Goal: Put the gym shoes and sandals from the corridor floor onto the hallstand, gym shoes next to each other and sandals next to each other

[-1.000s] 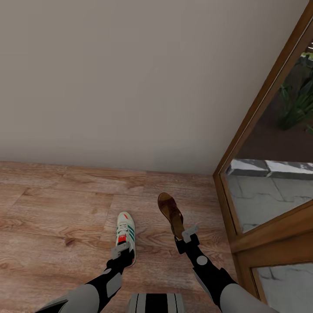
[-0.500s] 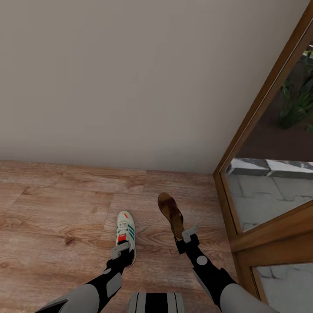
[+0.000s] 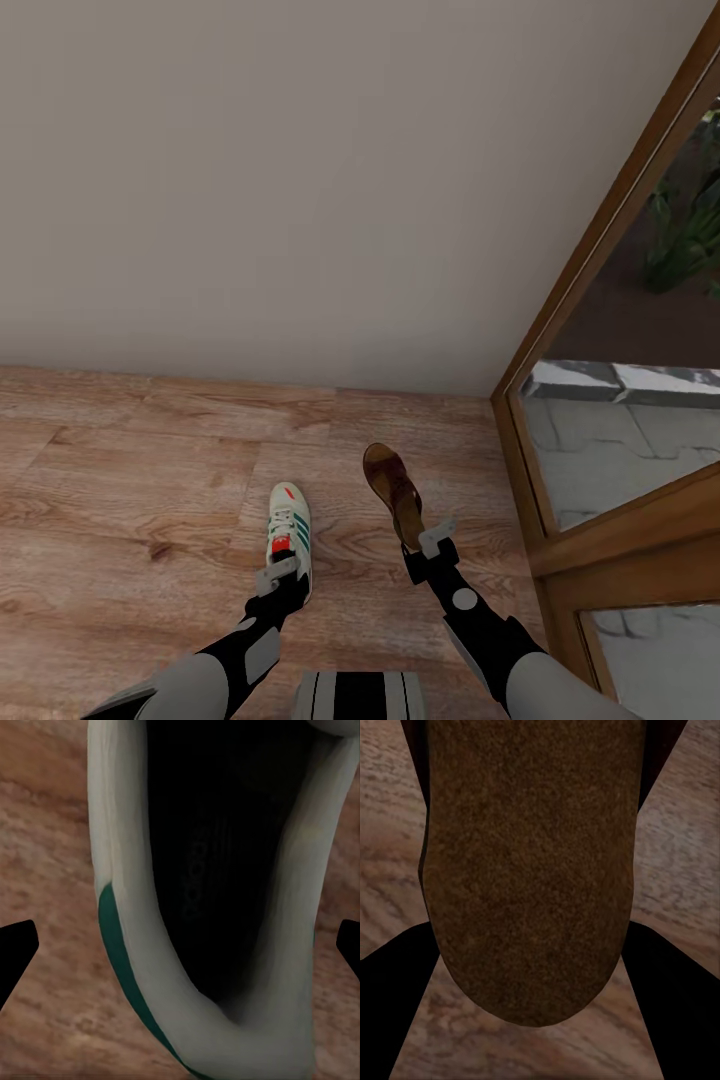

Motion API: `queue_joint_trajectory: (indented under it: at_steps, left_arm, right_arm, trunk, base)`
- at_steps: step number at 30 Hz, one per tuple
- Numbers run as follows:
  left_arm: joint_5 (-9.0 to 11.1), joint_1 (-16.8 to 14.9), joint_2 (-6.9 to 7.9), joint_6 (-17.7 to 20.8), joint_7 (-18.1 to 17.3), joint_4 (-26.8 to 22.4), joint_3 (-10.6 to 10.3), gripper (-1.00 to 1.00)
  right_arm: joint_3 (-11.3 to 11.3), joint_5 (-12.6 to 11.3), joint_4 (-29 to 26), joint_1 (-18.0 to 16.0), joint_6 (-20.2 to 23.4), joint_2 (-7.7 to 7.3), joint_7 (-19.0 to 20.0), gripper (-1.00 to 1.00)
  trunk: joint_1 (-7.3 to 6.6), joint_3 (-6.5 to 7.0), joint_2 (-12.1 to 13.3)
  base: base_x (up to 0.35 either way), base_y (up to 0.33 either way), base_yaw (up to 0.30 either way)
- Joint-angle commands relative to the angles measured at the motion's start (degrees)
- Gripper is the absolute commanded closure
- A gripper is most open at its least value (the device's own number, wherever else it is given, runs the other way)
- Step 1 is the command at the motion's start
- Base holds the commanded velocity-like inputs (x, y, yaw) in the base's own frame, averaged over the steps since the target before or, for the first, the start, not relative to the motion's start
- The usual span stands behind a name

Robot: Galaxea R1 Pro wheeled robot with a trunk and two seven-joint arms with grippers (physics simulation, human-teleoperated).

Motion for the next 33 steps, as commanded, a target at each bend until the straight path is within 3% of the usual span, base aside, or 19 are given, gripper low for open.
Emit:
queue_joint_trajectory:
  at_steps: [1, 6, 11, 33]
  left_arm:
    - [0.3, 0.0, -0.01, -0.2, 0.1, 0.0, -0.1, -1.0]
    - [0.3, 0.0, -0.01, -0.2, 0.1, 0.0, -0.2, -1.0]
    - [0.3, 0.0, -0.01, -0.2, 0.1, 0.0, -0.2, -1.0]
    - [0.3, 0.0, -0.01, -0.2, 0.1, 0.0, -0.2, -1.0]
  right_arm:
    - [0.2, 0.5, 0.1, 0.0, -0.1, -0.01, -0.4, 1.0]
    - [0.2, 0.5, 0.1, 0.0, -0.1, -0.01, -0.4, 1.0]
    - [0.2, 0.5, 0.1, 0.0, -0.1, -0.01, -0.4, 1.0]
    - [0.2, 0.5, 0.1, 0.0, -0.1, -0.01, -0.4, 1.0]
  trunk:
    - [-0.01, -0.03, 0.0]
    - [-0.01, -0.03, 0.0]
    - [0.12, -1.14, -0.1]
    - [0.12, -1.14, -0.1]
  base:
    - [0.0, 0.0, 0.0]
    - [0.0, 0.0, 0.0]
    - [0.0, 0.0, 0.0]
    - [0.0, 0.0, 0.0]
